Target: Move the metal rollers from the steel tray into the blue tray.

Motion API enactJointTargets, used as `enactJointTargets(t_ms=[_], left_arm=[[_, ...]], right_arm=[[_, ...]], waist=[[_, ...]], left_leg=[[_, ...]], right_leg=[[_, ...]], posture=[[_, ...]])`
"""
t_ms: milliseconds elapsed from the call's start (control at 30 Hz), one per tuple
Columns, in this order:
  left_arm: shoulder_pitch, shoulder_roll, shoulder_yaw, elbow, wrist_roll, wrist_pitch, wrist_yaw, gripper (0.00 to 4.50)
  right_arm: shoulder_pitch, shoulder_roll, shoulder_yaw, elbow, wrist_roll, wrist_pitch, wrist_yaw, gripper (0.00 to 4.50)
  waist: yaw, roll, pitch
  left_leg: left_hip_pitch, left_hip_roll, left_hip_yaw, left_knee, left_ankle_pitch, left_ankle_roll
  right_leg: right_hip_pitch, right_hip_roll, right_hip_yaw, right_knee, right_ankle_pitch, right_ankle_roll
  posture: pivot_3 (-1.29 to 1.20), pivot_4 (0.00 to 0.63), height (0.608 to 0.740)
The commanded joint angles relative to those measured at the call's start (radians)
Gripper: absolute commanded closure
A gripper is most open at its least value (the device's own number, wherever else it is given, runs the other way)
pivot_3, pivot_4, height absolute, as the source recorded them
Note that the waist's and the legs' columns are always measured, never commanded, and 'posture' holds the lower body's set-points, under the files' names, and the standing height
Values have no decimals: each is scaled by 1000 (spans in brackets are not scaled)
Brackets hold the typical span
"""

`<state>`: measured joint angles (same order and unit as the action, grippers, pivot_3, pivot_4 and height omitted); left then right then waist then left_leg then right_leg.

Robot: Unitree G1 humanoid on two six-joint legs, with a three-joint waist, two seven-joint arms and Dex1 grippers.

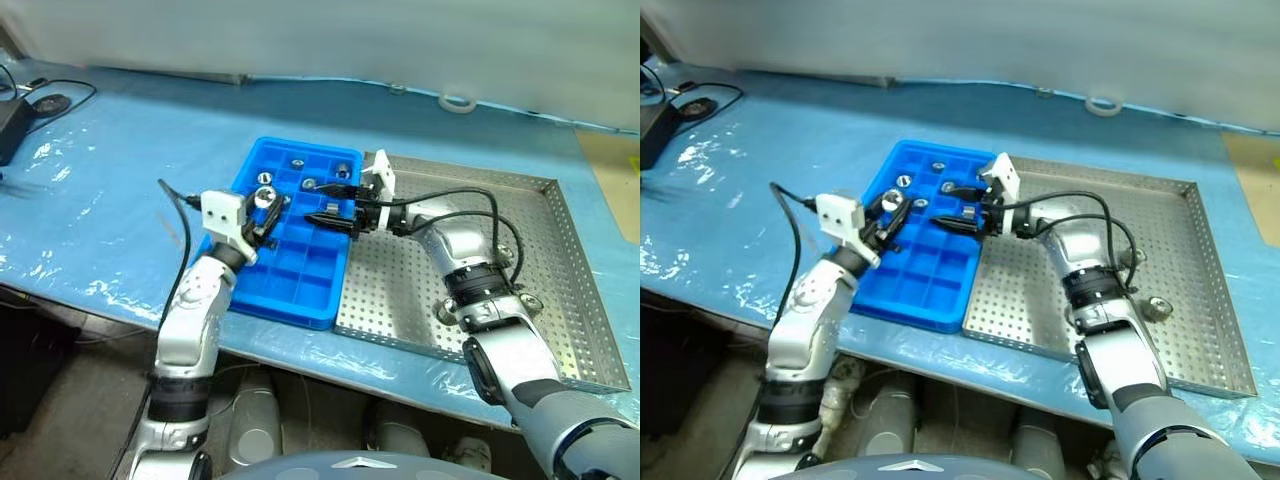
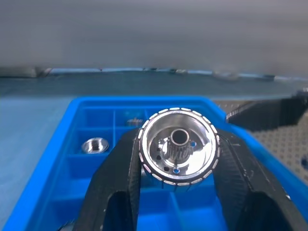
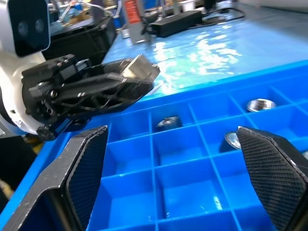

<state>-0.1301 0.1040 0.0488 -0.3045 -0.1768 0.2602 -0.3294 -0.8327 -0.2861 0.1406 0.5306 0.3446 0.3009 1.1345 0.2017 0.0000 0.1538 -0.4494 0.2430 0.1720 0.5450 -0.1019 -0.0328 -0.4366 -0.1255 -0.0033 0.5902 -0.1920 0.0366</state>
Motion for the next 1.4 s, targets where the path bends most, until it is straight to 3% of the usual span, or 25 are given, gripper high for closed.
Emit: enactJointTargets(t_ms=[33, 267, 700, 1000, 1200, 1400], left_arm=[[88, 14, 5, -115, 3, 10, 33, 2804], [228, 53, -2, -182, 28, 7, 63, 2804], [235, 64, -16, -169, 31, 26, 91, 2804], [126, 95, -16, -100, -6, 49, 45, 39], [-65, 107, -70, 64, -46, 35, -79, 39], [-280, 68, -151, 330, -54, -34, -236, 39]], right_arm=[[-42, 21, 5, 29, -14, -32, 44, 0], [-68, 56, 30, 96, -62, -70, 102, 0], [-88, 82, 20, 169, -120, -140, 114, 0], [-26, 45, -21, 75, -102, -104, 66, 0], [91, -30, -84, -117, -77, -16, -22, 0], [311, -139, -201, -433, -31, 113, -165, 0]], waist=[[9, 0, 0], [63, 0, 0], [152, 0, 0], [152, 0, 0], [127, 2, 1], [22, 2, 1]], left_leg=[[-1, 0, 0, 0, 0, 0], [-2, 0, -3, 0, 0, -1], [-1, 0, -4, -1, 1, -3], [4, 0, -5, -1, 3, -5], [8, -2, -5, 0, 4, -7], [9, -4, -3, 1, 6, -9]], right_leg=[[0, 0, -1, 0, 0, 0], [-1, 0, -2, 1, 0, 0], [-1, 2, -1, 2, 0, 0], [-1, 2, 2, 10, 0, 1], [-1, 2, 5, 17, -4, 6], [2, 1, 8, 16, -2, 9]], posture=[[524, 150, 740], [593, 150, 740], [566, 150, 740], [518, 150, 740], [238, 150, 740], [-77, 150, 740]])
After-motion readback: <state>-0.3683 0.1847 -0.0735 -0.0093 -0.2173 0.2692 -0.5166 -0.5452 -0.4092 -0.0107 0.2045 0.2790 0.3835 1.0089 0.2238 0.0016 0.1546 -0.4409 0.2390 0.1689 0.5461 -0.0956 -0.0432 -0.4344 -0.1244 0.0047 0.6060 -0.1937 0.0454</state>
